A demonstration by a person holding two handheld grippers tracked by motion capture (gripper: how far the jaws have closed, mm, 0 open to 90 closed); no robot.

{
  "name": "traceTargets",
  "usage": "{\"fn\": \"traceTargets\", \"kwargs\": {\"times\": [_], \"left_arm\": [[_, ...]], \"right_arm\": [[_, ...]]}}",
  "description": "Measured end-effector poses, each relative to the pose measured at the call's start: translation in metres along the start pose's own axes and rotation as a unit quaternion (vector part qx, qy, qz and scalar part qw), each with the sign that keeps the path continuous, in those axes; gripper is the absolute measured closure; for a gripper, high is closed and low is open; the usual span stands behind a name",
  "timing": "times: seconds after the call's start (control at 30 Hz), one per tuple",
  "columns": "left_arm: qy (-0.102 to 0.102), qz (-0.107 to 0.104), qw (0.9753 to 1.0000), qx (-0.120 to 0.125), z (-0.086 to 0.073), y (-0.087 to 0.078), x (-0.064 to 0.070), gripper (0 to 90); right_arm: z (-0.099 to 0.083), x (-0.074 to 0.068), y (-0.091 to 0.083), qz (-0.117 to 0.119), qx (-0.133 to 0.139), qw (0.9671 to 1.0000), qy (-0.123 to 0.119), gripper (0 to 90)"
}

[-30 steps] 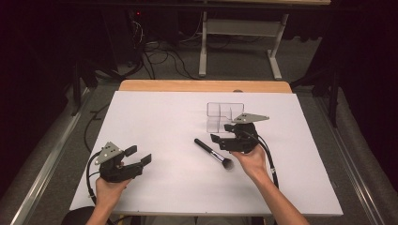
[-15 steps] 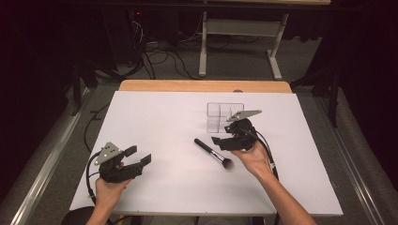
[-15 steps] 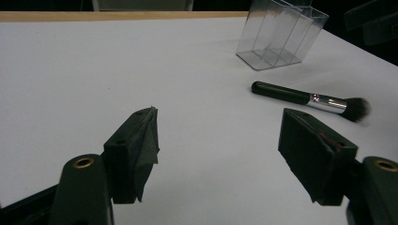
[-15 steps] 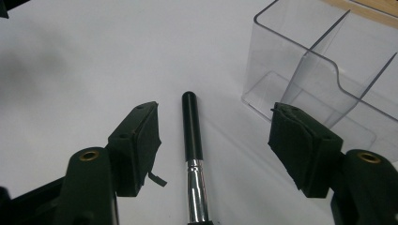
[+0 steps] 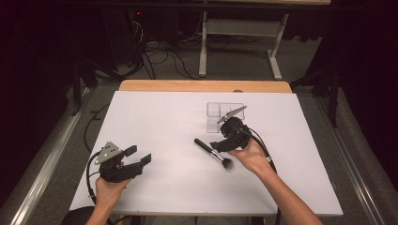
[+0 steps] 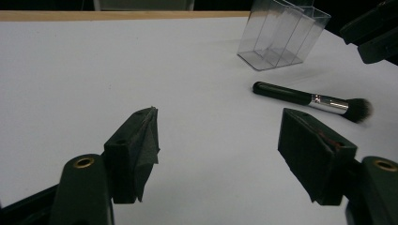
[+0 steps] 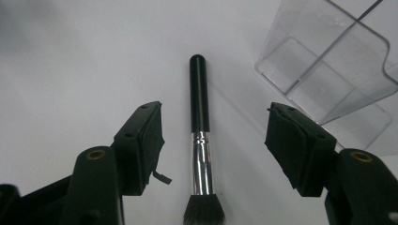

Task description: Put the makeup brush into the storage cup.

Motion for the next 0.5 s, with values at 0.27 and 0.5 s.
{"fn": "traceTargets", "kwargs": {"times": [0.27,0.5], "left_arm": [[-0.001,0.000,1.0000,0.000,0.000,0.000,0.000,29.4],[0.000,-0.001,1.0000,0.000,0.000,-0.001,0.001,29.4]], "right_arm": [[0.003,-0.005,0.003,-0.002,-0.042,0.9990,-0.015,42.2],[0.000,-0.003,0.011,0.002,-0.070,0.9975,-0.012,46.6]]}}
Point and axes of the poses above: each handheld gripper's, and its own axes: y roughly forward along the jaws, z roughly out of its top, x roughly to its right, the point moved 6 cm from there along y, roughly forward along the jaws, and after that the axes turned 2 degrees about x, right-handed, at the moved point
